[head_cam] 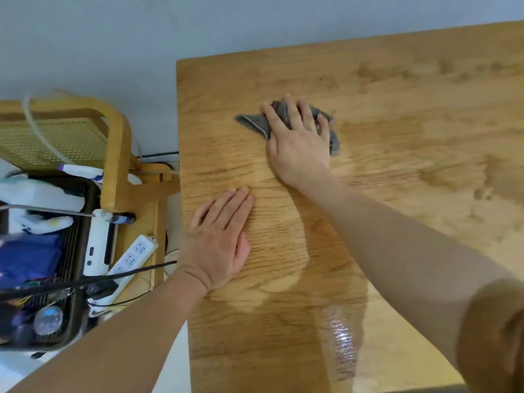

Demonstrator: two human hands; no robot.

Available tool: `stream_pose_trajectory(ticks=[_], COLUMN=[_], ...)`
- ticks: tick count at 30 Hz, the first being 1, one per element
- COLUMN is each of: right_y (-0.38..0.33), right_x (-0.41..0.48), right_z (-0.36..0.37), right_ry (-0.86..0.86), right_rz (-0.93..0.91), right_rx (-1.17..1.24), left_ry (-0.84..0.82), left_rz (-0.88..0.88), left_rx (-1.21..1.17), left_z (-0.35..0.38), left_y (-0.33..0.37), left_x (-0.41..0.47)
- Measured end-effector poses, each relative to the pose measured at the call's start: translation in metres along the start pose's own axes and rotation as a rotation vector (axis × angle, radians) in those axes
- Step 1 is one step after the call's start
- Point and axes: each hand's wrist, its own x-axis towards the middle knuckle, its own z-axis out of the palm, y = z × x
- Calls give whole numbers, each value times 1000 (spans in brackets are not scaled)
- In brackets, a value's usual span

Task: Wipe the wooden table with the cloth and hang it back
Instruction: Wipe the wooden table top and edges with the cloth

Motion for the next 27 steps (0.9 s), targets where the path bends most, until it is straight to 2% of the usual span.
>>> stream_pose_trajectory(ticks=[5,10,14,19,22,24,27], right_y=[-2,15,20,-13,-33,-35,-24], right_x=[-118,-256,-225,-105,-62,-75,-144], right_z=[6,13,6,10,9,8,9], right_ry=[-72,-193,-190,-26,-11,-15,-53], right_rz=[-164,-223,-341,-6,159,134,-50], right_rx=[-26,-131,-80,-13,36,62,27], left_ry=[3,-31,-36,-1,3,-2,1], left_rz=[-3,-17,-13,-40,-60,-65,-81], left_rx=[-12,-42,-64,-113,-128,-147,-207], left_z=[1,-3,-5,-4,-4,-4,-2], left_y=[2,4,3,0,-1,-2,-2], left_x=[-3,-3,-1,-2,-3,-2,-7])
